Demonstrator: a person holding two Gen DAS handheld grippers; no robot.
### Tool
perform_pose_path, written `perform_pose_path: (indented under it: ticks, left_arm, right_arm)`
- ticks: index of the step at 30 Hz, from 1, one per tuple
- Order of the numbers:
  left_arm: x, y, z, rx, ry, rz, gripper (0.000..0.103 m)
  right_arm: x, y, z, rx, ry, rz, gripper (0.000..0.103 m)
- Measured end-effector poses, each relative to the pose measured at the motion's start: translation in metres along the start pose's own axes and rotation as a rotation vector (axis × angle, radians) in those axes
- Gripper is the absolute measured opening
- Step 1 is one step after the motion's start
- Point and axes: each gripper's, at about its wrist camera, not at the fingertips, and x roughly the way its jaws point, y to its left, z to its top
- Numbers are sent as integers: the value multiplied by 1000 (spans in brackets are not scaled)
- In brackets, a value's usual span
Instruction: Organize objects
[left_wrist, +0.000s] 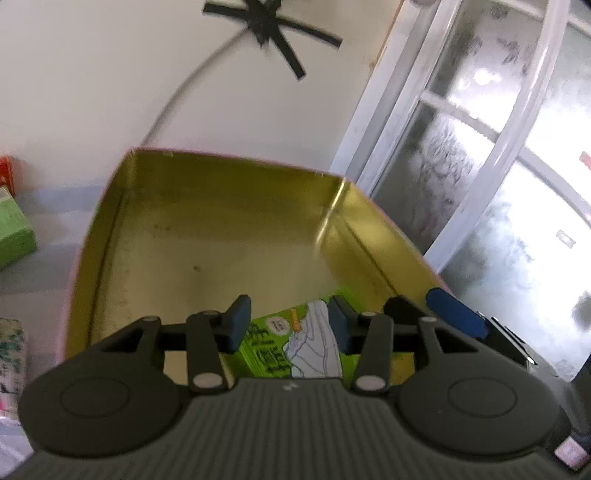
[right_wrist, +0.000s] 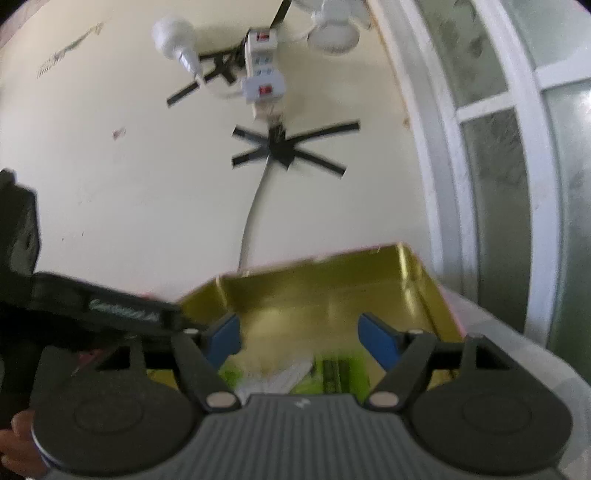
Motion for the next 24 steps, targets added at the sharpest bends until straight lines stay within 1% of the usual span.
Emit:
perform_pose_path:
  ticks: [2,4,6,7,9,11,13,14,15,16,17,18,20,22,23,24]
  left_arm:
    - [-20,-2,-4,13,-43,-12,49]
    - [-48,4,-11,21,-89,-25,49]
    - [-79,18,-23,22,-124,-33,50]
    - [-92,27,-30,18,-133,-30,50]
    - [-120,52,-45,-4,-148,-2,50]
    - [-145,82,-58,-48,-158,57,50]
    - [-169,118,-67,-114,-168,147,52]
    - [-177,133,-70,-148,-174,190,54]
    - [-189,153,-73,-196,-188,241,59]
    - [-202,175,-75,-258,-208,287,61]
    - [-214,196,-77,-317,-226,314,62]
    - [-221,214,-76,-373,-241,331,66]
    - [-228,243,-73,-454,-254,335,67]
    - [-226,269,-66,-514,-251,306,67]
    - [-222,279,-62,-530,-248,294,67]
    - [-217,287,-59,-541,-240,292,67]
  right_arm:
    - [-6,5,1,27,-47,-13,73]
    - [-12,13,12,47,-90,14,68]
    - [-21,27,12,51,-129,86,63]
    - [-24,37,14,53,-123,137,63]
    - [-22,61,13,66,-55,286,61]
    - [-13,93,11,60,48,401,60]
    - [2,123,7,32,141,452,60]
    - [12,139,4,22,182,464,60]
    - [20,151,3,18,214,464,60]
    - [28,162,4,12,237,461,60]
    - [38,174,5,3,254,454,60]
    - [44,182,4,-4,261,442,60]
    - [59,197,4,-29,279,418,61]
    - [66,213,-2,-66,282,385,62]
    - [74,223,1,-96,286,351,66]
    - [75,227,-3,-98,282,307,68]
